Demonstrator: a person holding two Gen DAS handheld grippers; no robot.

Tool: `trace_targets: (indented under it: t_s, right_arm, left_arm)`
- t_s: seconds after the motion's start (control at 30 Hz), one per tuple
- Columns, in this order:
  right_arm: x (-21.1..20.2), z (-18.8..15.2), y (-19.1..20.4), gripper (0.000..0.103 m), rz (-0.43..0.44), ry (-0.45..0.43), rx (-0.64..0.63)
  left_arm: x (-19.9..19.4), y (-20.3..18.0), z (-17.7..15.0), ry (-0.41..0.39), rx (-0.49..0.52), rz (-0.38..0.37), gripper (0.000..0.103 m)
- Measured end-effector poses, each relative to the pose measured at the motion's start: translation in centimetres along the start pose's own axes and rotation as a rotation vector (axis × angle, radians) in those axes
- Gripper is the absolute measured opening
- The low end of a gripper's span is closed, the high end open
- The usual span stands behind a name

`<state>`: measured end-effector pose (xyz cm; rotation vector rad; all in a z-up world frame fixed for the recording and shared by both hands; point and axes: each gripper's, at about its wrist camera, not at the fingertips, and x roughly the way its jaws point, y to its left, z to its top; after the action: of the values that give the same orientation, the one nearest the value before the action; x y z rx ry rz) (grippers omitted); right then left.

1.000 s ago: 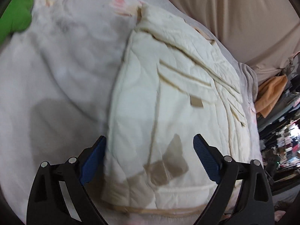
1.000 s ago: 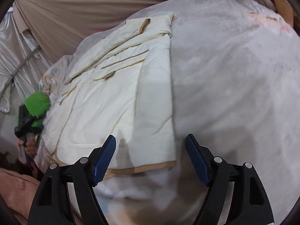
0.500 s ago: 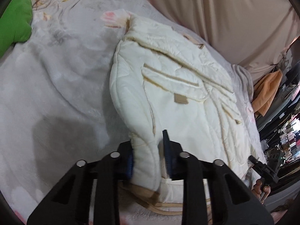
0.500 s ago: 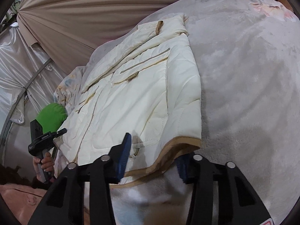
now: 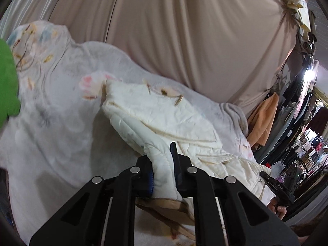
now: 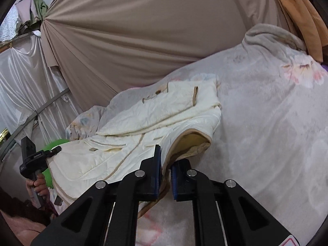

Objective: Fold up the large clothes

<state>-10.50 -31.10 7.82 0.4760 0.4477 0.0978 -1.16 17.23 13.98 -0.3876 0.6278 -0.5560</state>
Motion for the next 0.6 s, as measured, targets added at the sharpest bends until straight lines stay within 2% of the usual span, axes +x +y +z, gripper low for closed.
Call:
trace_targets:
  t_s: [0.1, 0.23, 0.4, 0.6]
  right_arm:
    - [-0.3, 2.1, 0.2, 0.009, 0.0, -0.052, 0.008]
    - [0.9, 5.1, 0.4, 0.009, 0.036, -0.072, 0.034]
    - [5.2, 10.1, 0.5, 0.009, 0.045, -0.068, 0.044]
    - [12.9, 15.5, -0.4, 0.009, 0.0, -0.037, 0.064]
  left_arm:
    - [0.1, 0.0, 2.1, -0.024, -0.016, -0.015, 0.012]
    - [1.8, 0.4, 4.8, -0.036, -0.045, -0.009, 0.012]
    - [6.9, 1.0, 8.9, -0.025, -0.034, 0.059, 0.012]
    - [14.7, 1.9, 12.7, 0.002, 0.0, 0.2, 0.012]
